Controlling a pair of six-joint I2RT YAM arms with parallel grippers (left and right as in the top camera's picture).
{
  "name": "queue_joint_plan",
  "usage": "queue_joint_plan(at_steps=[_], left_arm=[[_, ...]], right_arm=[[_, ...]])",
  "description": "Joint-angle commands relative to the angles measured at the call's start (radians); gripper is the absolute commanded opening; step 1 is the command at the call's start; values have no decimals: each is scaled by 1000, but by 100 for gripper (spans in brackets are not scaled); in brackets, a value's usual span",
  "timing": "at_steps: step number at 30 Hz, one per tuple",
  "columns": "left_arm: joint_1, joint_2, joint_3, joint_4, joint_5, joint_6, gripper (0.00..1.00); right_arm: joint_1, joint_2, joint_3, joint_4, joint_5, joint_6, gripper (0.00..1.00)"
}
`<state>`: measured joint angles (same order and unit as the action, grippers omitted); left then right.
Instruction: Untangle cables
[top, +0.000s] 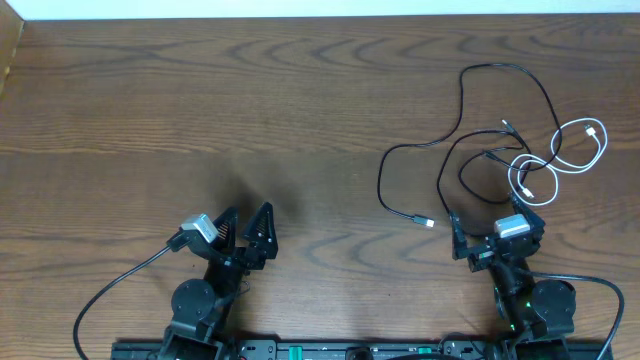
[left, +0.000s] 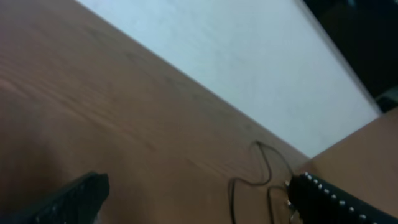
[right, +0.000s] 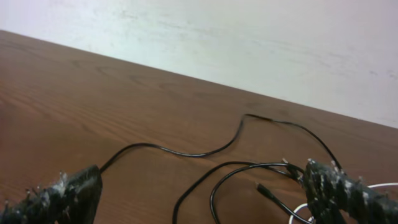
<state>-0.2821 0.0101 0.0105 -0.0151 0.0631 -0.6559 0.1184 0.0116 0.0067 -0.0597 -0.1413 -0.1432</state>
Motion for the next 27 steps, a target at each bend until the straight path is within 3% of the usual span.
queue_joint_plan(at_steps=[1, 16, 19, 27], left_arm=[[2, -8, -6, -49, -3, 0, 98], [2, -5, -6, -51, -3, 0, 98], [2, -5, -6, -53, -84, 6, 98], [2, -5, -6, -55, -109, 347, 98]], right_arm=[[7, -7, -1, -5, 4, -11, 99], [7, -7, -1, -5, 3, -11, 99], [7, -7, -1, -5, 3, -11, 99], [7, -7, -1, -5, 3, -11, 99]])
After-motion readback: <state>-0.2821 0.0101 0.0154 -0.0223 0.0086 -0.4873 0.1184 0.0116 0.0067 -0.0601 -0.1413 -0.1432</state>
